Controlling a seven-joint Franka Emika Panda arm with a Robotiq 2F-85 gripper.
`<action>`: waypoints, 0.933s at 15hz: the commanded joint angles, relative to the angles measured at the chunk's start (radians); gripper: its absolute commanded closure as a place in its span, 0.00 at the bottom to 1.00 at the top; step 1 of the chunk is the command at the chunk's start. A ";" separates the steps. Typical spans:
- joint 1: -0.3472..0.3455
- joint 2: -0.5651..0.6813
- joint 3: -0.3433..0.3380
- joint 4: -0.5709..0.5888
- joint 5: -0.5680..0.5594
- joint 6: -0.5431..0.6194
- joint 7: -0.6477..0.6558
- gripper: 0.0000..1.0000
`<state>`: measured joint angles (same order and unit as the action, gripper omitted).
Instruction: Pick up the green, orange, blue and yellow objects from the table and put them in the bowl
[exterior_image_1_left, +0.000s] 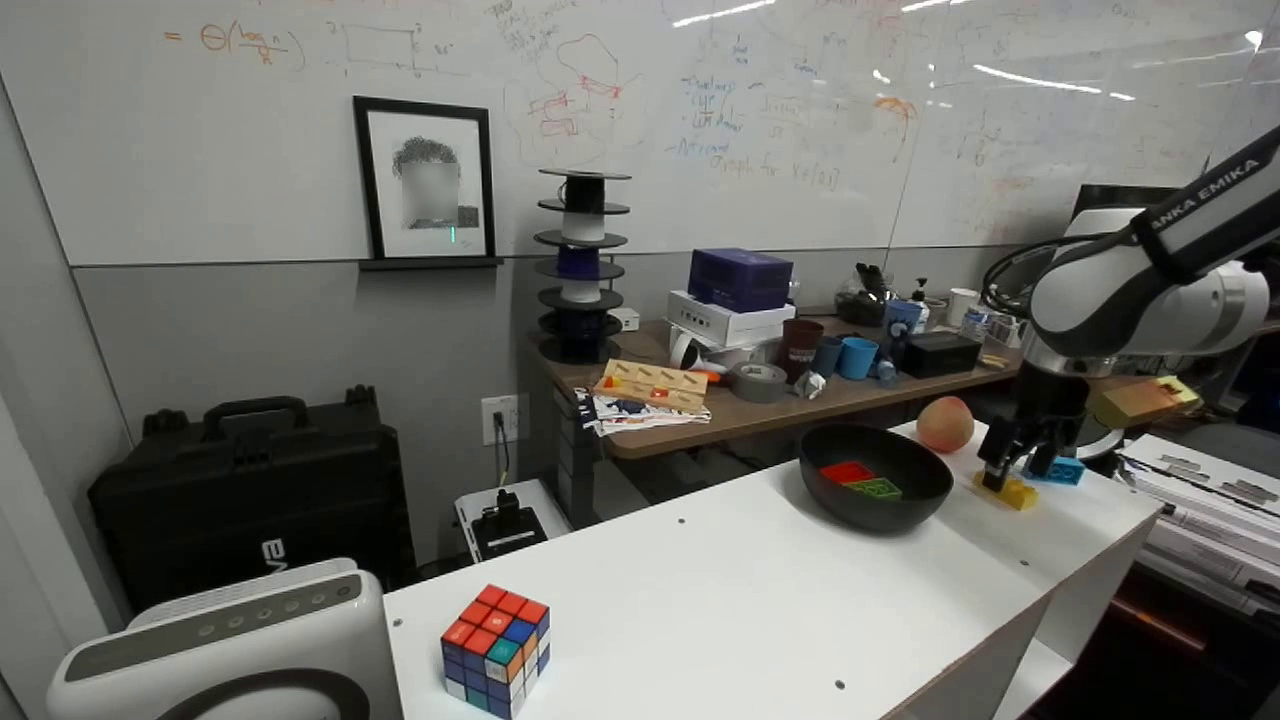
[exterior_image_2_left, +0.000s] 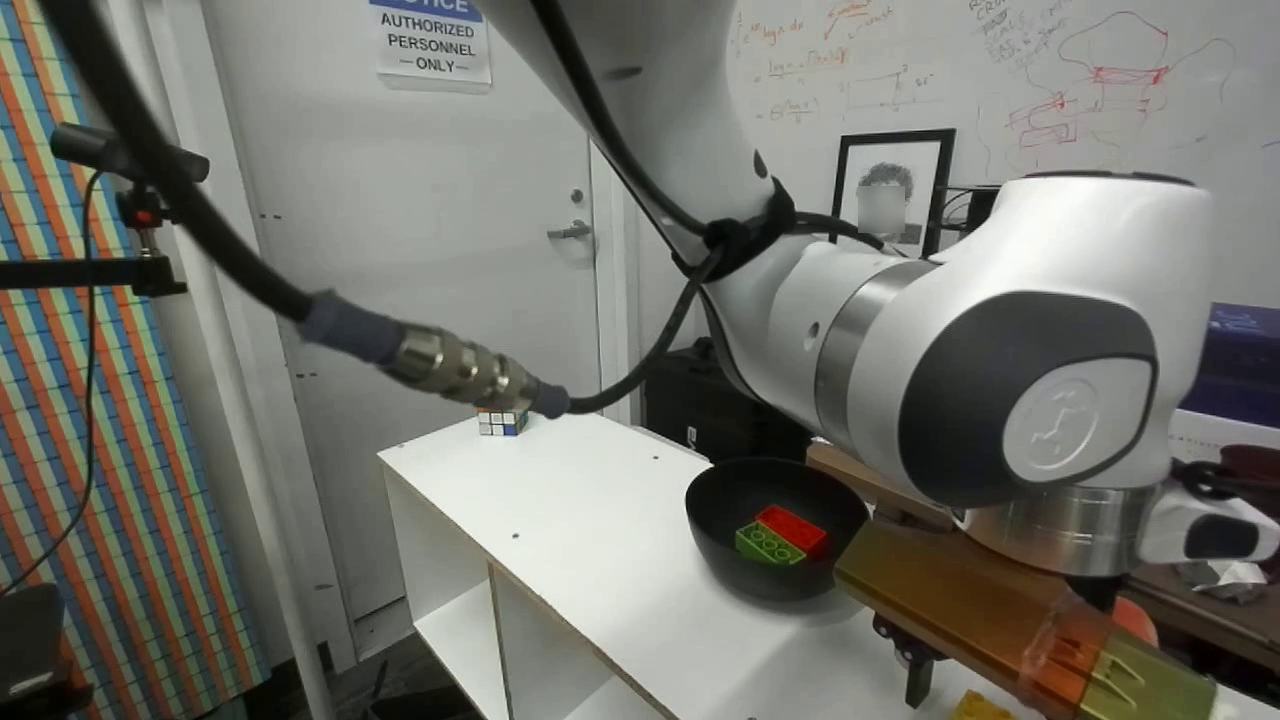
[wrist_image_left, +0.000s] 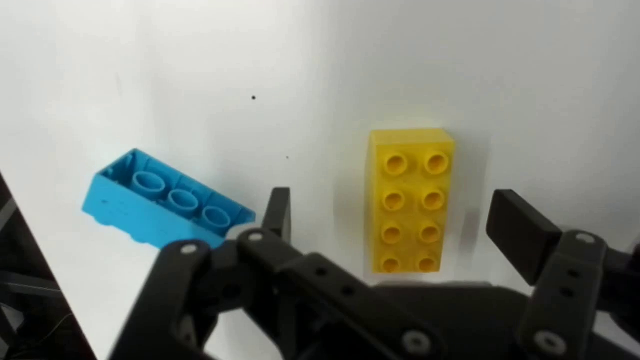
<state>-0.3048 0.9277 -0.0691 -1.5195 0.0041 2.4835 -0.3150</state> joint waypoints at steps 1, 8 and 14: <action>0.003 0.016 -0.016 0.018 -0.026 -0.030 0.015 0.00; 0.018 -0.014 -0.009 -0.012 -0.036 -0.028 0.011 0.66; 0.047 -0.080 -0.024 -0.077 -0.057 -0.021 0.033 0.88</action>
<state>-0.2839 0.9251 -0.0773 -1.5259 -0.0241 2.4582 -0.3146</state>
